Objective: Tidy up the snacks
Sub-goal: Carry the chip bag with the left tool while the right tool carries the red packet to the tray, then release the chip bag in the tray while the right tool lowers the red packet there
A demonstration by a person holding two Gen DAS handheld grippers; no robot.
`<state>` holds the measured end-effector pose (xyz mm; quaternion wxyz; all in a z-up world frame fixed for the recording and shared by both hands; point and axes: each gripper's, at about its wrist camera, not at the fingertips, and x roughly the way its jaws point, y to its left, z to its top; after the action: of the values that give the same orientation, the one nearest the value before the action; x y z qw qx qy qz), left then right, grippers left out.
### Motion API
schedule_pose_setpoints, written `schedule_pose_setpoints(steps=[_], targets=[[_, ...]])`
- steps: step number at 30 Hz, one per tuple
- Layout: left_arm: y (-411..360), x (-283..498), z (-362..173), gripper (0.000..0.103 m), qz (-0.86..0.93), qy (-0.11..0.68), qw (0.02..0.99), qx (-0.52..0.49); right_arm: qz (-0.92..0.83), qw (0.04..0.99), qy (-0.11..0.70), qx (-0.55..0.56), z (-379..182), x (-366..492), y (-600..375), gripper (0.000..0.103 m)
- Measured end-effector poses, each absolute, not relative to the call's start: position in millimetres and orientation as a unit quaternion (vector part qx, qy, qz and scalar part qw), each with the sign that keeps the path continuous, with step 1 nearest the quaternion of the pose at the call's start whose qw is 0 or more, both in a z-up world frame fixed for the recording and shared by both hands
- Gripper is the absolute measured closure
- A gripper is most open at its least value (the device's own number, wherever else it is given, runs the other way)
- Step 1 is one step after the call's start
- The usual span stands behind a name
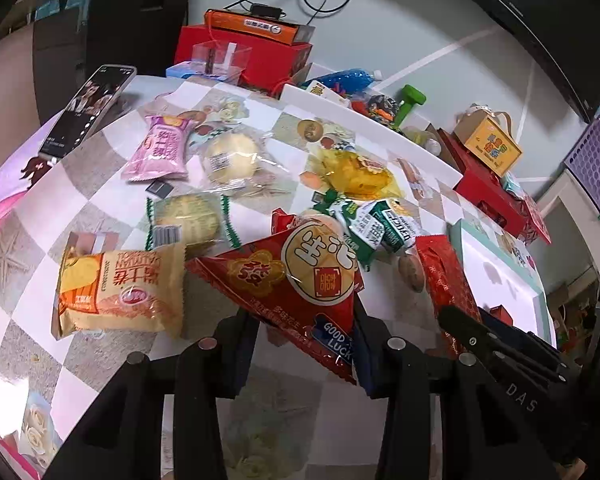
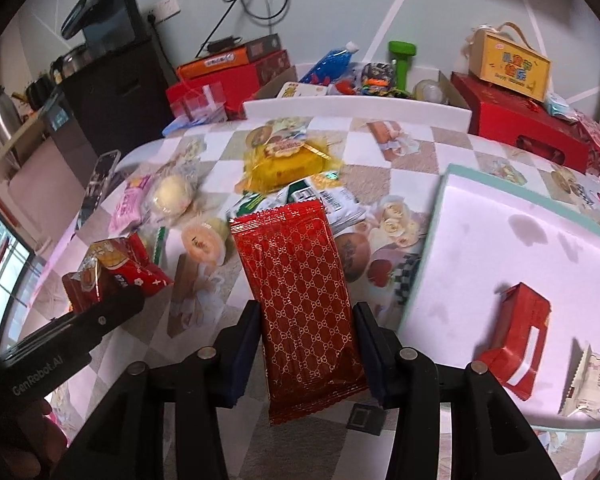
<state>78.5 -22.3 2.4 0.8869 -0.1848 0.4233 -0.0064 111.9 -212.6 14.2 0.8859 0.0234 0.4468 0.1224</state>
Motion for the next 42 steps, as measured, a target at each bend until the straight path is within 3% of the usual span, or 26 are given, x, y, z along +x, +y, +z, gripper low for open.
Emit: schedule_pose_setpoints(steps=[9, 19, 34, 35, 39, 42], targets=[[-68.6, 100.3, 33.2, 0.06, -0.061, 0.408, 0.897, -0.157, 0.007, 0.914, 0.4, 0.066, 35.2, 109.8, -293.2, 0.054], [-170.1, 129.1, 61.7, 0.059, -0.174, 0.386, 0.901, -0.088, -0.105, 0.912, 0.373, 0.133, 31.0, 104.2, -384.0, 0.054], [-256.2, 201.0, 2.1, 0.059, -0.231, 0.432, 0.869, -0.065, -0.143, 0.904, 0.378, 0.143, 4.5, 118.3, -406.5, 0.053], [-258.0, 202.5, 1.2, 0.058, -0.233, 0.434, 0.868, -0.067, -0.145, 0.904, 0.377, 0.141, 4.0, 119.3, -406.9, 0.053], [-259.7, 201.0, 3.2, 0.033, -0.237, 0.438, 0.864, -0.069, -0.15, 0.898, 0.39, 0.138, -1.0, 122.2, -405.9, 0.051], [-256.1, 197.9, 5.2, 0.033, -0.232, 0.448, 0.86, -0.075, -0.15, 0.894, 0.395, 0.146, -2.2, 121.3, -408.4, 0.052]])
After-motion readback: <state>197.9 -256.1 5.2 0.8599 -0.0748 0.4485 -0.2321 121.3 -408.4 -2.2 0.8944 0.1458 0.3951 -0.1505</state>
